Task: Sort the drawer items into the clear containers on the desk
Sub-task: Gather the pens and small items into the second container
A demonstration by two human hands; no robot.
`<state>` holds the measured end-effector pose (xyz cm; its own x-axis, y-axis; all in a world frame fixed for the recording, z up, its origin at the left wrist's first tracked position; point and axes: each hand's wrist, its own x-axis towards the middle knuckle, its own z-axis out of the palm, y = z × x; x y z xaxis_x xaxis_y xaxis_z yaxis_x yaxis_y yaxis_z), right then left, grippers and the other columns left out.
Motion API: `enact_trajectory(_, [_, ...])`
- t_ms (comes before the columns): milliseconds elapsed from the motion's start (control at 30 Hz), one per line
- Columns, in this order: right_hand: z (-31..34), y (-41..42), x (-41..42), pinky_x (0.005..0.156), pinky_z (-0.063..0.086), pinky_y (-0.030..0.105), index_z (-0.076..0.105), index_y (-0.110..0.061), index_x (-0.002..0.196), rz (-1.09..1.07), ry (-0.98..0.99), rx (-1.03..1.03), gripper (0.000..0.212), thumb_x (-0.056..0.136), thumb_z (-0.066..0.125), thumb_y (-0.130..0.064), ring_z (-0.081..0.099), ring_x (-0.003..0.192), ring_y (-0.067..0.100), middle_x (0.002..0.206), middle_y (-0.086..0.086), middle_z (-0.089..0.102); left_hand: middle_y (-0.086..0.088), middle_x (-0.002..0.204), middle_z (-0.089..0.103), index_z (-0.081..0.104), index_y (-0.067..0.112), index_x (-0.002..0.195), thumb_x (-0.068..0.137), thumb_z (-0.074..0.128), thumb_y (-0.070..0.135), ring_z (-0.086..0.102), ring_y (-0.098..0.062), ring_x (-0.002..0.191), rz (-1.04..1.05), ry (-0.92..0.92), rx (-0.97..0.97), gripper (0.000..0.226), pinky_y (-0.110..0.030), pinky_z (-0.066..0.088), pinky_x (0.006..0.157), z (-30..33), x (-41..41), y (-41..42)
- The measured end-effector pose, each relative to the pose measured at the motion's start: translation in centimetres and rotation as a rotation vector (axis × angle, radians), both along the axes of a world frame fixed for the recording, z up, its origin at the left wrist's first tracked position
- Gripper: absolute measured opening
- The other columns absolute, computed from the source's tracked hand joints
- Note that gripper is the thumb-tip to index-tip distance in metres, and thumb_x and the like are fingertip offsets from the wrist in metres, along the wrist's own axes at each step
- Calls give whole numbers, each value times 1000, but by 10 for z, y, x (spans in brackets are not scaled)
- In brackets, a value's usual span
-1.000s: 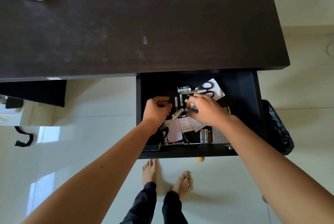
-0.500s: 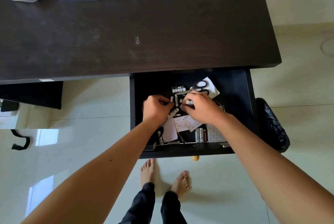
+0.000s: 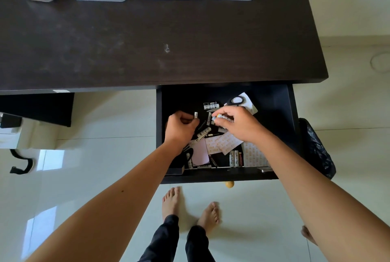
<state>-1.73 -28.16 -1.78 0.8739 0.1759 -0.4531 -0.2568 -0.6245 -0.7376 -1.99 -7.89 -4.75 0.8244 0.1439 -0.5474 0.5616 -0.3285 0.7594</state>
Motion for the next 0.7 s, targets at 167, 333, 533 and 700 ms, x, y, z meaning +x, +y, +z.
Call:
enact_trajectory(167, [-4,-5,-3,100,58,42,75,-26,117,-43,51,15,17,101,69,-29,71,107,10,111,-10,75,0,97,72,65,15,122,91,77,20,74,-20,88,-57,-12,-2,34,-36,63,79,1,-2,0])
enact_trajectory(333, [-3,-7,-5,86,65,48,66,-24,119,-105,91,60,16,106,60,-17,78,91,12,103,-3,76,-4,101,71,64,7,126,98,63,11,75,-21,88,-155,15,-4,28,-41,64,85,2,2,2])
enact_trajectory(533, [-5,-1,0,88,59,40,74,-26,105,-14,-6,-128,9,97,71,-25,70,100,20,108,-4,74,3,93,63,57,15,127,102,52,16,60,-10,67,-350,-4,164,26,-9,41,43,3,8,-4])
enact_trajectory(700, [-13,6,0,75,44,29,77,-23,112,62,-48,-324,23,91,81,-31,66,100,23,109,4,71,13,84,57,62,10,123,95,71,22,54,1,70,-405,-65,244,32,0,40,51,-1,7,-8])
